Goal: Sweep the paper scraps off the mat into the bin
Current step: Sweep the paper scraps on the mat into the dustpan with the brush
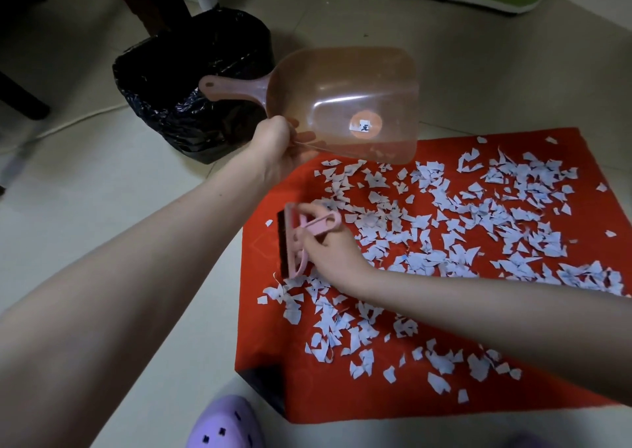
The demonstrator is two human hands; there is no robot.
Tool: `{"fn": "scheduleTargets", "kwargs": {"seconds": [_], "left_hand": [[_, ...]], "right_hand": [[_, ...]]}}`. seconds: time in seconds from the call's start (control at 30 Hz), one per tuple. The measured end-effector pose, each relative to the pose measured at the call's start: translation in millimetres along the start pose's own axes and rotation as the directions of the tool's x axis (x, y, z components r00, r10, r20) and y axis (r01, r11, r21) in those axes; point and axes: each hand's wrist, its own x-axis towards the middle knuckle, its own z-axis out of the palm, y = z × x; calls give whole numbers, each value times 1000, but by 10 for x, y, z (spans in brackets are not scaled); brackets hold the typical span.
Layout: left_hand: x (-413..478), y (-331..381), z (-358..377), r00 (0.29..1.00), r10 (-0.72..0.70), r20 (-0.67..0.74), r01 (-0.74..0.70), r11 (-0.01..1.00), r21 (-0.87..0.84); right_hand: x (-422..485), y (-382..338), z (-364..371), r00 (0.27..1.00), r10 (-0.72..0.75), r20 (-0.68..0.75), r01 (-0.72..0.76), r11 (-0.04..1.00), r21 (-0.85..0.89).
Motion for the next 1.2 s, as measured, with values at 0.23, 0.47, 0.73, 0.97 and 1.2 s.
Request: {"fn": "scheduleTargets", "kwargs": {"seconds": [0.23,0.47,0.73,0.97,1.2], "left_hand": [[-11,-29,34,1000,-2,4,2,1000,-21],[-23,-43,-5,1000,-4,-10,4,1000,20],[-40,-65,56,1000,3,-10,-3,999,53],[-71,-90,112,1000,-16,18,15,999,29],[-79,-74,64,1000,-5,0,5,999,35]], "right_hand": [[-46,42,288,929,115,351,-54,982,-180],[-165,120,-56,953,62,297,9,973,-230],[-210,16,-245,960,7,279,34,989,-144],[-177,191,347,873,98,478,31,967,-254],[-199,55,-166,975,8,222,57,957,-284]]}}
